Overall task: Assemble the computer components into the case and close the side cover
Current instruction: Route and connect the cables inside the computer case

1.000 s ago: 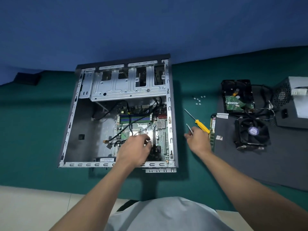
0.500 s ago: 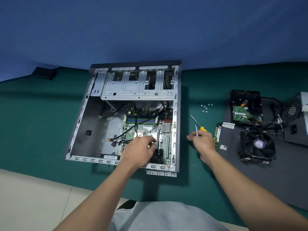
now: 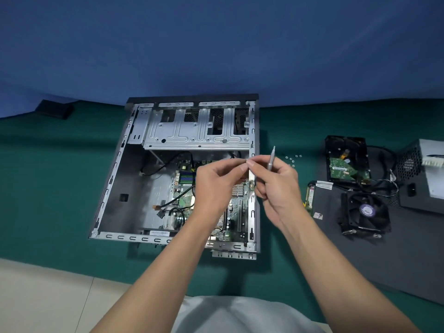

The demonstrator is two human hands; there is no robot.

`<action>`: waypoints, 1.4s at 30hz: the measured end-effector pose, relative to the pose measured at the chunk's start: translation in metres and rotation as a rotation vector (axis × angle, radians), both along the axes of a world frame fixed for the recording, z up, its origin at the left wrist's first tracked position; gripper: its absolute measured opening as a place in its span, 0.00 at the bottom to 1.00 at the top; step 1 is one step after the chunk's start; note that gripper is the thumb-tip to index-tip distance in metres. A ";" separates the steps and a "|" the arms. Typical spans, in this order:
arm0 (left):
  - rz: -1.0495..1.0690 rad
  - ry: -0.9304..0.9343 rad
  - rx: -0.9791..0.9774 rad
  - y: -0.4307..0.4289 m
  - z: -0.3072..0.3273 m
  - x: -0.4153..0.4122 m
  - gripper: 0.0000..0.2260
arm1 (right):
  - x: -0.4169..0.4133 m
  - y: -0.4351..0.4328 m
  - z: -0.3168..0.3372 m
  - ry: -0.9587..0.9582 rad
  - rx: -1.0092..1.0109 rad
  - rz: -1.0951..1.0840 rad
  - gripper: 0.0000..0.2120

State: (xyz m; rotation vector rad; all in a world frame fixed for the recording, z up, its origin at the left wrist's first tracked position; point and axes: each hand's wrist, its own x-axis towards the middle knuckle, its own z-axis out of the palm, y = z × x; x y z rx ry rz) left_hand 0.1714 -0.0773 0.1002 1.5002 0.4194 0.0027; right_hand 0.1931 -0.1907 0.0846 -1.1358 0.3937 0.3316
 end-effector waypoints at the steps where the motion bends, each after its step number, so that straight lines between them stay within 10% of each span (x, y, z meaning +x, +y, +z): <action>1: 0.010 0.005 -0.001 0.004 -0.001 0.000 0.06 | -0.002 0.004 0.000 -0.003 -0.003 -0.012 0.03; 11: 0.030 0.123 -0.183 0.041 -0.025 -0.002 0.05 | -0.015 0.030 -0.018 -0.313 -0.655 0.164 0.08; 18: -0.471 0.320 0.376 0.063 -0.061 -0.002 0.06 | -0.017 0.034 -0.043 -0.544 -1.556 0.017 0.06; 28: -1.352 0.210 0.866 0.030 -0.110 -0.001 0.09 | -0.007 0.038 -0.046 -0.504 -1.665 0.158 0.08; 42: -1.454 -0.167 1.098 0.021 -0.143 -0.001 0.17 | -0.001 0.039 -0.043 -0.476 -1.678 0.213 0.08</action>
